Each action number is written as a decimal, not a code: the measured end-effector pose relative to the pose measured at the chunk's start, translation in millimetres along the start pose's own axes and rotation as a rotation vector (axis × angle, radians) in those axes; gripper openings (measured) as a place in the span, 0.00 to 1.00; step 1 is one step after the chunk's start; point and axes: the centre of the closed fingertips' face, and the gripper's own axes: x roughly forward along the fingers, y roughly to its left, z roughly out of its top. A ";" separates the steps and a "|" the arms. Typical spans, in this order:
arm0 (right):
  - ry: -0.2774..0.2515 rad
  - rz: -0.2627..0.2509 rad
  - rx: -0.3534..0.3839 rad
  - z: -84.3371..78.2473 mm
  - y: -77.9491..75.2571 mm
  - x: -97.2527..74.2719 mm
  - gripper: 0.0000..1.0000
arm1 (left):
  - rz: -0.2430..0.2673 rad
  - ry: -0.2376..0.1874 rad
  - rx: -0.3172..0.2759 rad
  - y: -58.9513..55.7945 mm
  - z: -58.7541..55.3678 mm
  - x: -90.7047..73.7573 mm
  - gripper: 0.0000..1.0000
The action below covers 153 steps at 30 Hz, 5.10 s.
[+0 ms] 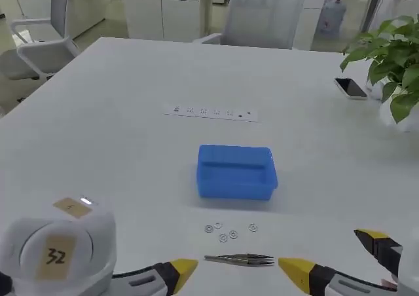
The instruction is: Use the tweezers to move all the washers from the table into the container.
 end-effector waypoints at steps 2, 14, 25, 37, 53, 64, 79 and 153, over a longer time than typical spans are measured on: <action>0.002 -0.002 0.000 -0.5 -0.4 0.1 0.85 | -0.004 0.003 0.002 -1.0 -0.7 0.5 0.96; 0.010 -0.013 0.013 -5.1 -4.9 -0.7 0.84 | -0.014 0.017 0.012 -2.2 -2.8 4.3 0.95; 0.025 -0.002 0.010 -8.0 -3.6 4.1 0.84 | -0.031 0.043 0.029 -6.2 -6.8 10.5 0.94; 0.041 0.010 0.011 -11.0 -4.9 10.6 0.83 | -0.071 0.055 0.040 -12.3 -9.7 22.4 0.88; 0.099 0.042 0.017 -22.2 -2.3 19.7 0.80 | -0.325 0.167 0.176 -43.3 -31.6 74.3 0.27; 0.125 0.060 0.026 -30.8 -0.4 24.6 0.77 | -0.413 0.240 0.251 -53.6 -53.7 106.9 0.16; 0.154 0.073 0.032 -37.8 5.0 28.8 0.76 | -0.505 0.316 0.397 -68.8 -76.3 136.6 0.07; 0.183 0.561 -0.382 -6.5 114.9 109.8 0.07 | -0.552 0.046 0.642 -81.0 24.9 50.8 0.00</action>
